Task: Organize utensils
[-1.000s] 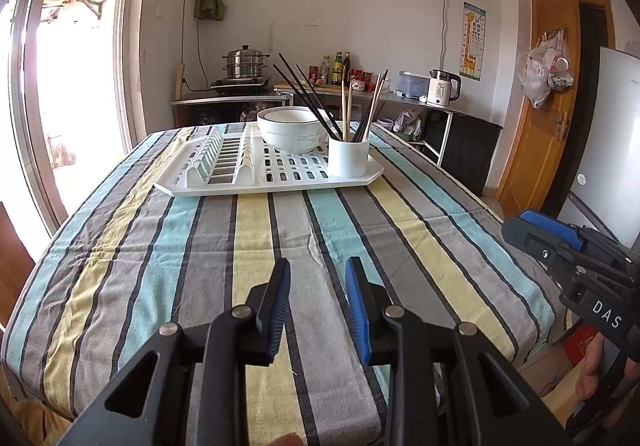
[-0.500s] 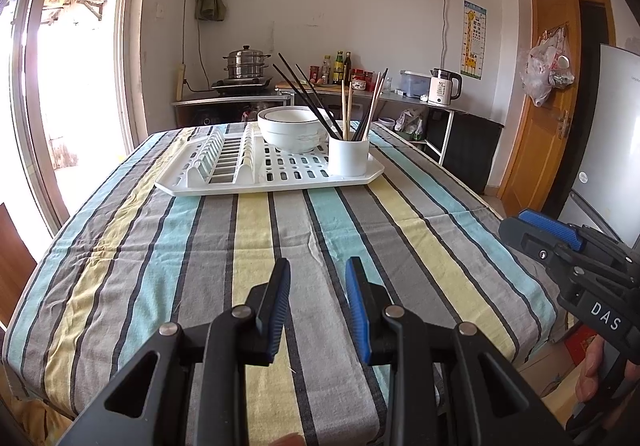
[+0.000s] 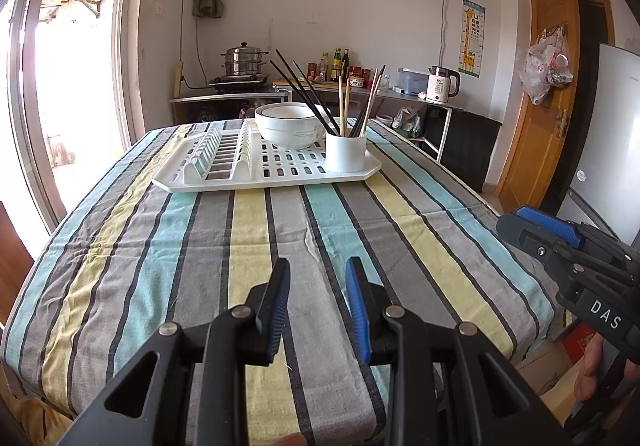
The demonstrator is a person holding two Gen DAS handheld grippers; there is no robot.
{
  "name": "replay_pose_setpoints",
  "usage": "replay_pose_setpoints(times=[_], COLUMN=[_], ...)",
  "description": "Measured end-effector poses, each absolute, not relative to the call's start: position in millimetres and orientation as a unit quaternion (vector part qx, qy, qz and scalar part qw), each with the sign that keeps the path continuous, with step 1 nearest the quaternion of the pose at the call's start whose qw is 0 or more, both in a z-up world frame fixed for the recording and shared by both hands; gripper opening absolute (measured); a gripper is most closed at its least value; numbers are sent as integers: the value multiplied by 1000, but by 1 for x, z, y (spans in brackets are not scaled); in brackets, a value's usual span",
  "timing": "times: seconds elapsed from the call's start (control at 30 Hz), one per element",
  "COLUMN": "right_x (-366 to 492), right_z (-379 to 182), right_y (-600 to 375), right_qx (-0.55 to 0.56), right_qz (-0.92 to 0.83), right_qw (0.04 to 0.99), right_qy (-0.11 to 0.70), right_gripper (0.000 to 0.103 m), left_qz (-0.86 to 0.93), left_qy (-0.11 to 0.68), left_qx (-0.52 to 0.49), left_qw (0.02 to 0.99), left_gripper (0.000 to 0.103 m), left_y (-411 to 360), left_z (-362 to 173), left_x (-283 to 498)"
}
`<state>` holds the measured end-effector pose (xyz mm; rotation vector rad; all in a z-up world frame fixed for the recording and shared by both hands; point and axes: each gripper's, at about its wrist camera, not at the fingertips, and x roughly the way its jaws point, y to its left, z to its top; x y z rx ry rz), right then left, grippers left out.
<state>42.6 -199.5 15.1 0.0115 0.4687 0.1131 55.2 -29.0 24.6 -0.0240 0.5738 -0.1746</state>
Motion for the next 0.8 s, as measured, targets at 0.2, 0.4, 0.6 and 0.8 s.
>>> replay_pose_setpoints(times=[0.2, 0.4, 0.6, 0.8], right_x=[42, 42, 43, 42], right_z=[15, 15, 15, 14], right_y=[-200, -199, -199, -199], right_qx=[7, 7, 6, 6], right_qz=[56, 56, 56, 57], right_qw=[971, 971, 971, 971], right_qy=[233, 233, 233, 234], right_gripper=[35, 35, 35, 35], left_qz=[-87, -88, -88, -84], left_qy=[285, 286, 288, 288], left_qx=[-12, -12, -13, -12], left_qw=[955, 954, 953, 954], left_gripper=[30, 30, 30, 30], left_y=[-29, -29, -29, -30], left_z=[23, 23, 22, 20], left_x=[56, 57, 57, 57])
